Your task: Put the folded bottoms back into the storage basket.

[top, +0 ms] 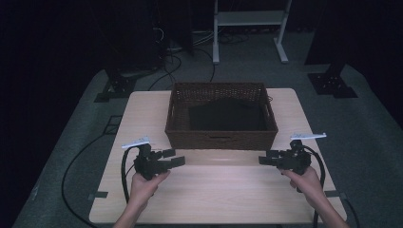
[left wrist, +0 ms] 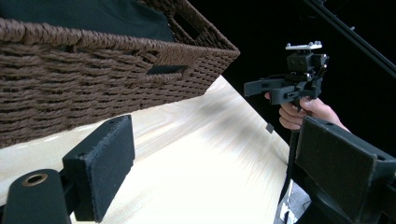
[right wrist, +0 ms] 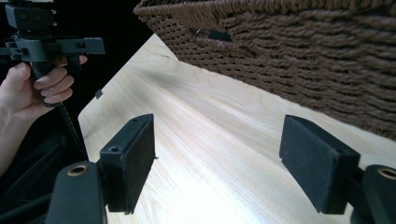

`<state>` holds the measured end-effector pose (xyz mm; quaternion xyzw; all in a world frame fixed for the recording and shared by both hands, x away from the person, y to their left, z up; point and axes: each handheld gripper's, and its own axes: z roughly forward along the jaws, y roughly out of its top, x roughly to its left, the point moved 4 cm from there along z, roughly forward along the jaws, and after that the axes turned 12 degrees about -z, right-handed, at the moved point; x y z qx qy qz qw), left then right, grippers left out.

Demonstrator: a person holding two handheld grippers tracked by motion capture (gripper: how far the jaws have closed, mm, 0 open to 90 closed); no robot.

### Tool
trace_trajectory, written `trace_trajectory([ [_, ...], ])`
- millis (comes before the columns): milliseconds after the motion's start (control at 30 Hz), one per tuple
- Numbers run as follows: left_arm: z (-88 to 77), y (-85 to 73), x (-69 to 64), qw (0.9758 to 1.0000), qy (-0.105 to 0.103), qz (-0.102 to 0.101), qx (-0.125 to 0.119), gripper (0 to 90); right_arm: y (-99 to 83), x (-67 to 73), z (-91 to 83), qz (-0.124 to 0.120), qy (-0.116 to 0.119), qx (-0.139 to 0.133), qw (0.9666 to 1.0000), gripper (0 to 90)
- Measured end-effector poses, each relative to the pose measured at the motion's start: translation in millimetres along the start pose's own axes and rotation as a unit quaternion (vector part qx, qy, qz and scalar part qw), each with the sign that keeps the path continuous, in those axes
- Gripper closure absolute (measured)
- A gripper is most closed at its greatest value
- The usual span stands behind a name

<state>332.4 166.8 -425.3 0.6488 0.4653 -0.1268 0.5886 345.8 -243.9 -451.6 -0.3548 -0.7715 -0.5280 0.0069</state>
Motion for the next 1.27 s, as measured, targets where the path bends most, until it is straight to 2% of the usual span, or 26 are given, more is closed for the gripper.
trace_trajectory([
  [533, -3.1, -12.5, 2.6, 1.0000, -0.003, -0.003, -0.001, 10.5, -18.2, 1.0, -0.2, 0.009, -0.001, 0.004, 0.9999, 26.2],
  [800, -6.4, -22.9, 6.1, 0.9999, -0.002, -0.012, -0.004, 10.5, -27.8, 2.5, -4.0, 0.014, 0.001, 0.002, 0.9999, 26.2],
  [967, -8.8, -29.6, 9.5, 0.9997, 0.002, -0.017, -0.019, 10.4, -36.5, 3.5, -7.8, 0.021, 0.001, 0.002, 0.9998, 26.1],
  [1067, -7.8, -33.3, 9.5, 0.9996, 0.000, -0.021, -0.018, 10.4, -42.2, 3.1, -8.9, 0.024, -0.001, 0.005, 0.9997, 25.9],
  [1200, -7.4, -37.2, 7.2, 0.9997, 0.000, -0.016, -0.019, 10.2, -49.5, 2.8, -11.7, 0.030, 0.001, -0.005, 0.9995, 25.8],
  [1267, -6.1, -38.6, 7.7, 0.9993, -0.012, -0.026, -0.022, 10.2, -53.9, 2.2, -13.6, 0.030, -0.003, -0.017, 0.9994, 25.8],
])
